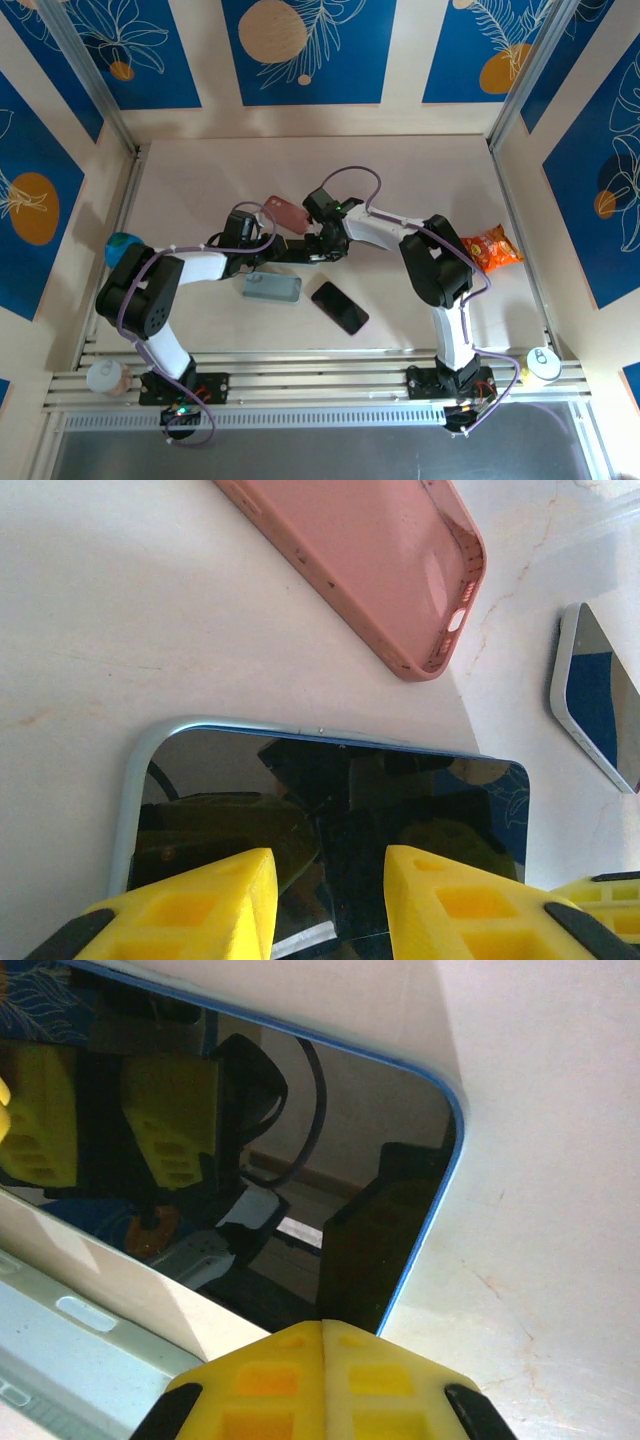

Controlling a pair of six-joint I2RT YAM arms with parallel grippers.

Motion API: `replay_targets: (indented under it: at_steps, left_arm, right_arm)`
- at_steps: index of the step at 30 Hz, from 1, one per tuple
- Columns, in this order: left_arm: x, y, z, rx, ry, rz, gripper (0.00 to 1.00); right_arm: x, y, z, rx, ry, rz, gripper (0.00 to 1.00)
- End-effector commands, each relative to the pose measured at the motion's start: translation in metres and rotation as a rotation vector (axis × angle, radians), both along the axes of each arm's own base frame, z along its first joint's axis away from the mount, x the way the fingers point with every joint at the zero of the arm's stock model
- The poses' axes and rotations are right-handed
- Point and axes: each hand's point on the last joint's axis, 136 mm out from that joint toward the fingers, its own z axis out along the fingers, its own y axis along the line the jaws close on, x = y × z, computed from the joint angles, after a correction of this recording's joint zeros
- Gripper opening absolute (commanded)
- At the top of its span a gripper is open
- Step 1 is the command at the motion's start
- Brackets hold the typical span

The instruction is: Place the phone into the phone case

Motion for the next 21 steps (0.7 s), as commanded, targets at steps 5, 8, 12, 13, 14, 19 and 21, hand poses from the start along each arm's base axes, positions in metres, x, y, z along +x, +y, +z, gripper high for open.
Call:
replay_targets:
  at_steps: [5, 8, 12, 13, 14, 19, 21]
  left_arm:
    - [-0.017, 0.013, -0.041, 0.077, 0.12, 0.018, 0.36]
    - [-0.018, 0.014, -0.041, 0.081, 0.122, 0.021, 0.36]
    - [-0.019, 0.014, -0.044, 0.083, 0.126, 0.023, 0.36]
    - [-0.02, 0.015, -0.044, 0.083, 0.128, 0.023, 0.36]
    - [-0.02, 0.015, -0.044, 0.083, 0.129, 0.024, 0.36]
    - [-0.017, 0.014, -0.041, 0.085, 0.127, 0.023, 0.36]
    - [-0.014, 0.013, -0.038, 0.089, 0.123, 0.022, 0.36]
  right_arm:
    - [-0.079, -0.041, -0.098, -0.288, 0.245, 0.107, 0.0]
    - [-0.096, -0.049, -0.108, -0.303, 0.303, 0.102, 0.0]
    - [-0.109, -0.054, -0.115, -0.303, 0.35, 0.096, 0.0]
    - [-0.11, -0.054, -0.115, -0.3, 0.355, 0.096, 0.0]
    - [-0.111, -0.053, -0.113, -0.292, 0.355, 0.097, 0.0]
    - [-0.105, -0.037, -0.083, -0.186, 0.351, 0.047, 0.0]
    - [-0.1, -0.028, -0.065, -0.12, 0.346, 0.019, 0.0]
